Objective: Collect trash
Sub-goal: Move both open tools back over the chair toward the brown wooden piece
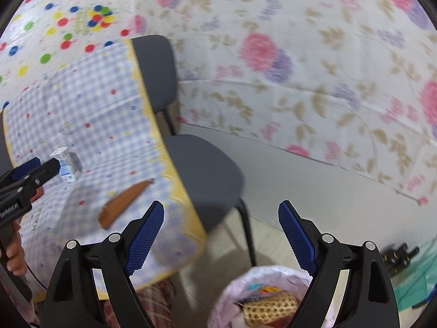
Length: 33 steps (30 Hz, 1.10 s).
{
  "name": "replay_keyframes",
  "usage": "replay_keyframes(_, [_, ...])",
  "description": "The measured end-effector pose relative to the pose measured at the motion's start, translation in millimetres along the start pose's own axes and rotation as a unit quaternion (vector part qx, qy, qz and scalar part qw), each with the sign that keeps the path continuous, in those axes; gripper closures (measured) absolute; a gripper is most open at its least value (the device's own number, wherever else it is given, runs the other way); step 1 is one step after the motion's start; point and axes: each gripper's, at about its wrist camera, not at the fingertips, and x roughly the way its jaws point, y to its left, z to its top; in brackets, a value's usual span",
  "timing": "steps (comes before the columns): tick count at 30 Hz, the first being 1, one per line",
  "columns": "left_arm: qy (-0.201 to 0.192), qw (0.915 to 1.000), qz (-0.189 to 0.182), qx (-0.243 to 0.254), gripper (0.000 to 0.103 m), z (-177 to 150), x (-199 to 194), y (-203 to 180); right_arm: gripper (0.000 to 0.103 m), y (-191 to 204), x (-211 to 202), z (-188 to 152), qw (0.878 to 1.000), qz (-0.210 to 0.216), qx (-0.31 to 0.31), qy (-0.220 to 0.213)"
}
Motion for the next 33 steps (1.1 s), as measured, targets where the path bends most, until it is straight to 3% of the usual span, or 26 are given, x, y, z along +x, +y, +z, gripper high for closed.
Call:
replay_keyframes(2, [0.003, 0.9993, 0.036, -0.01, 0.014, 2.3, -1.4, 22.2, 0.018, 15.1, 9.0, 6.9, 1.0, 0.012, -0.01, 0.001])
replay_keyframes(12, [0.015, 0.9885, 0.142, -0.05, 0.014, -9.1, -1.0, 110.7, 0.018, 90.1, 65.5, 17.7, 0.995, 0.072, -0.048, 0.039])
replay_keyframes(18, [0.034, 0.9812, 0.173, -0.079, 0.014, -25.4, 1.9, 153.8, 0.03, 134.1, 100.4, 6.6, 0.99, 0.093, -0.073, 0.074])
replay_keyframes(29, [0.06, 0.9762, 0.178, -0.109, 0.014, -48.7, 11.3, 194.2, 0.032, 166.0, 145.7, -16.4, 0.984, 0.076, -0.079, 0.142])
replay_keyframes(31, [0.061, 0.9764, 0.174, -0.112, 0.014, -49.1, 13.7, 196.8, 0.04, 166.3, 154.5, -18.7, 0.982, 0.074, -0.072, 0.156])
replay_keyframes(33, [0.061, 0.9767, 0.171, -0.114, 0.014, -48.7, 16.1, 199.0, 0.059, 172.7, 158.5, -18.2, 0.984, 0.062, -0.088, 0.145])
